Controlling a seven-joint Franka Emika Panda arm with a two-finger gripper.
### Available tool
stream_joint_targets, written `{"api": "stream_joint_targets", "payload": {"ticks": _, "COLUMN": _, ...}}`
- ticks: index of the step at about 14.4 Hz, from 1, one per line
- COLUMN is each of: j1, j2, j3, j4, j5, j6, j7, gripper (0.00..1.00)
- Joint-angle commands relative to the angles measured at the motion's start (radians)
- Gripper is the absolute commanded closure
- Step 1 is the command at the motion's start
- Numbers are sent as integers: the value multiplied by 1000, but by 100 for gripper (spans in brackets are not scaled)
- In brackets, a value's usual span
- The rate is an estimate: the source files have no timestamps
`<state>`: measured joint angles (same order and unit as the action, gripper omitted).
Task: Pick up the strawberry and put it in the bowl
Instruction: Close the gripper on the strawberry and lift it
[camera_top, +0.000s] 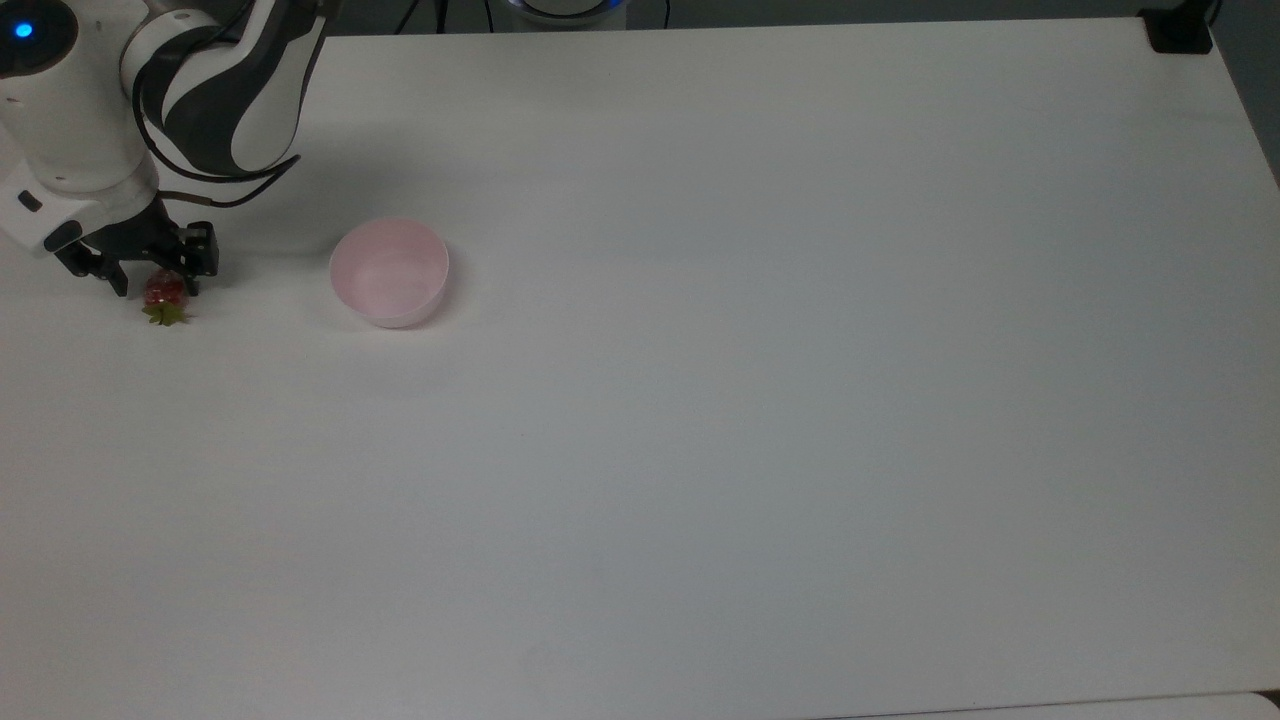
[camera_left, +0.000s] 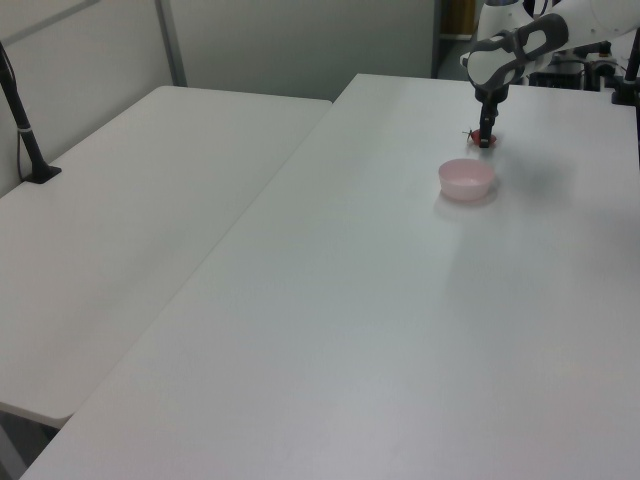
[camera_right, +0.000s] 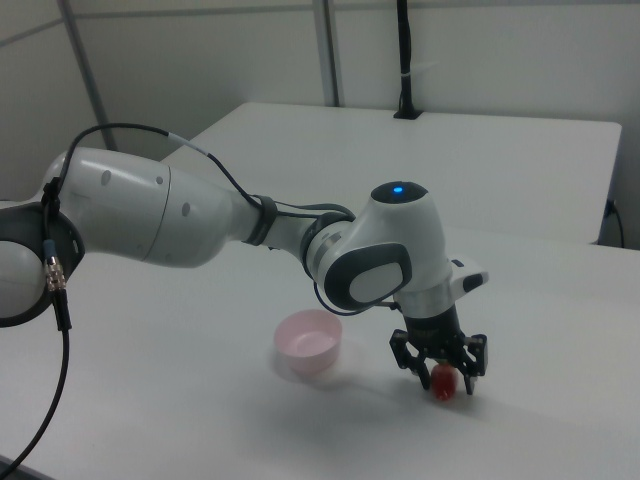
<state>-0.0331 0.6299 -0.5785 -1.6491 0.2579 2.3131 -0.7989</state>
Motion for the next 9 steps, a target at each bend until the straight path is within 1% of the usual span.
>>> {"api": "stream_joint_targets", "payload": {"ticks": 1, "j1": 15, "j2": 33, "j3": -4, "j4": 26, "j5": 44, "j6": 32, "j7": -23, "gripper": 45}}
{"api": "stream_joint_targets", "payload": {"ticks": 2, "j1": 15, "j2": 33, "j3": -4, "j4": 32, "j5": 44, "j6": 32, "j7": -31, "gripper": 55}}
{"api": "stream_joint_targets", "payload": {"ticks": 3, "j1": 15, "j2": 31, "j3": -4, "j4": 32, "j5": 44, "j6": 32, "j7": -54, "gripper": 68}}
{"api": "stream_joint_targets", "payload": {"ticks": 4, "j1": 15, "j2": 31, "j3": -4, "j4": 32, "j5": 47, "j6": 31, "j7": -65, "gripper": 73}}
{"api": "stream_joint_targets", "payload": {"ticks": 7, "j1": 16, "j2": 4, "j3": -7, "j4": 34, "j5": 50, "j6": 22, "j7": -68, "gripper": 73}}
{"api": "stream_joint_targets", "payload": {"ticks": 9, "j1": 19, "j2": -54, "j3": -14, "j4": 34, "j5": 50, "j6": 19, "j7": -65, "gripper": 73}}
